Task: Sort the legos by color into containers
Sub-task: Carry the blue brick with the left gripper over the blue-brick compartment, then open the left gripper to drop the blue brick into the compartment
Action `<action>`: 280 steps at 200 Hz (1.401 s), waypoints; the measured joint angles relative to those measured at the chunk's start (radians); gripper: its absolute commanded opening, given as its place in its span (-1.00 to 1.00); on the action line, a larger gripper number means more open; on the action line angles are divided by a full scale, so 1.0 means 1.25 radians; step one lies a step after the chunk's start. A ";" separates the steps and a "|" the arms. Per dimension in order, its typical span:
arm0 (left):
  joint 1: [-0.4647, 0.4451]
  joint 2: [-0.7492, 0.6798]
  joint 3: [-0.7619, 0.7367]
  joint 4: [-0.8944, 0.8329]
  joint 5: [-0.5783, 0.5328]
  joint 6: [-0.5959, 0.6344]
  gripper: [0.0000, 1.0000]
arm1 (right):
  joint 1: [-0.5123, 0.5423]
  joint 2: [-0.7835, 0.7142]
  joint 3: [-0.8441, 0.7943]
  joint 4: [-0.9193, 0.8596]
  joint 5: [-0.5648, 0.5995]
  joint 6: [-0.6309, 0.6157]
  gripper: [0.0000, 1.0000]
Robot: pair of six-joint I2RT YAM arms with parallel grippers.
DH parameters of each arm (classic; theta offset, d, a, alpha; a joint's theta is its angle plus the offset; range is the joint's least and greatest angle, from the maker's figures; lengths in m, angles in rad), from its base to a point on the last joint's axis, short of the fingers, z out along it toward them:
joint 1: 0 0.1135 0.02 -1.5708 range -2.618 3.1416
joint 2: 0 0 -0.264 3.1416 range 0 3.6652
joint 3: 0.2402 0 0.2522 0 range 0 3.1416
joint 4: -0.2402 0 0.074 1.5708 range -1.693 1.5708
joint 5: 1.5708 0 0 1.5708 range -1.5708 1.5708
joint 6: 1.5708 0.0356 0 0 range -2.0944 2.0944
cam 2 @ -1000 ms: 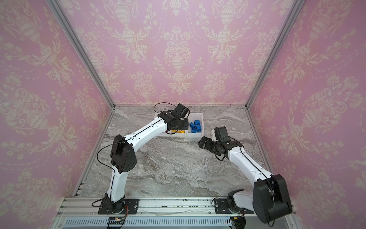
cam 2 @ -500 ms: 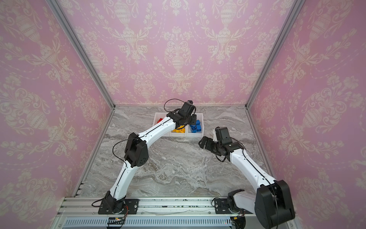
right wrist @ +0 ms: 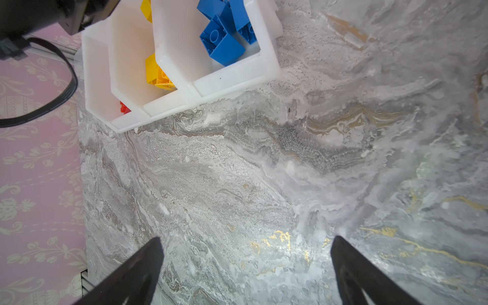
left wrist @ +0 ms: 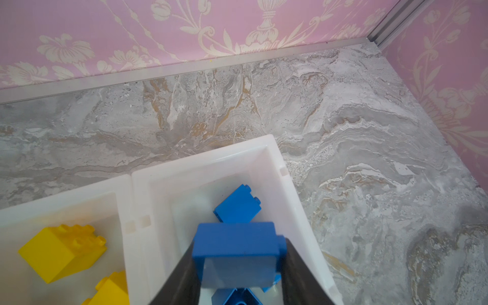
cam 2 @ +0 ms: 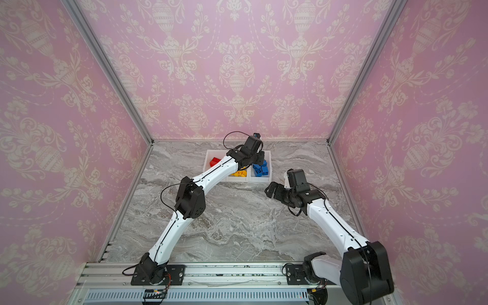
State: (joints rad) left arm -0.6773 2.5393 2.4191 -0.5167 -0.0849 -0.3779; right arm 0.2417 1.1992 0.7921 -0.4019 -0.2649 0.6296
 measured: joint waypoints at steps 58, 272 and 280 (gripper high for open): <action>0.005 0.001 0.001 -0.001 0.000 0.012 0.37 | 0.000 -0.005 0.000 0.000 0.000 0.000 1.00; 0.027 -0.724 -0.952 0.340 -0.100 0.074 0.99 | 0.000 0.031 0.115 -0.045 0.092 -0.143 1.00; 0.043 -0.757 -0.991 0.346 -0.106 0.074 0.99 | 0.000 0.038 0.124 -0.045 0.109 -0.156 1.00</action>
State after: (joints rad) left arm -0.6235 1.5925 1.1805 -0.0845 -0.2173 -0.2852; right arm 0.2417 1.2469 0.9470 -0.4587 -0.1291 0.4347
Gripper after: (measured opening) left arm 0.992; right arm 0.998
